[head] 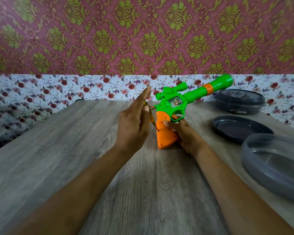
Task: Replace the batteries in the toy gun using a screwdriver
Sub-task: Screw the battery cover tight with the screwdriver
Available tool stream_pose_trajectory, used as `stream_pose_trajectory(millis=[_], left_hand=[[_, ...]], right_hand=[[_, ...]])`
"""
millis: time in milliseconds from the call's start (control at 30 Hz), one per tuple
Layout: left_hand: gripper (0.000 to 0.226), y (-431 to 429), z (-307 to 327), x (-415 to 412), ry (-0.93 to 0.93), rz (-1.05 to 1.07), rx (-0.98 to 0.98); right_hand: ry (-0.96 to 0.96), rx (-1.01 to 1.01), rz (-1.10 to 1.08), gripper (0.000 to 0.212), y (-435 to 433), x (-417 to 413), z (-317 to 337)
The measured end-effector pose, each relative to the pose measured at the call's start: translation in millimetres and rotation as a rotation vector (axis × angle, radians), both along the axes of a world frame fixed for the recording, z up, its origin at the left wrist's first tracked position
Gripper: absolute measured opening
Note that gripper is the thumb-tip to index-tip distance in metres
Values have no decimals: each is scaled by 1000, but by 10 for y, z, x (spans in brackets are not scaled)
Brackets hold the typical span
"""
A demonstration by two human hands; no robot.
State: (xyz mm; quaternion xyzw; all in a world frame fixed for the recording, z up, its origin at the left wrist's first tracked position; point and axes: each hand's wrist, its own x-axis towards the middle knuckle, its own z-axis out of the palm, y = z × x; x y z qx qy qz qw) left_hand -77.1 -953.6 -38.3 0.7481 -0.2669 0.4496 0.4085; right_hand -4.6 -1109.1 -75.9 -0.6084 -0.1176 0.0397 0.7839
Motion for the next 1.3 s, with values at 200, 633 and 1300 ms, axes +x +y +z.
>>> stream_pose_trajectory(millis=[200, 633, 1300], left_hand=[[48, -42, -78, 4, 42, -28, 143], [34, 193, -43, 38, -21, 45, -2], [15, 705, -227, -460, 337, 282, 62]], right_hand=[[-24, -8, 20, 31, 2, -19, -8], [60, -175, -43, 14, 75, -205, 93], [135, -477, 40, 8, 562, -1139, 203]])
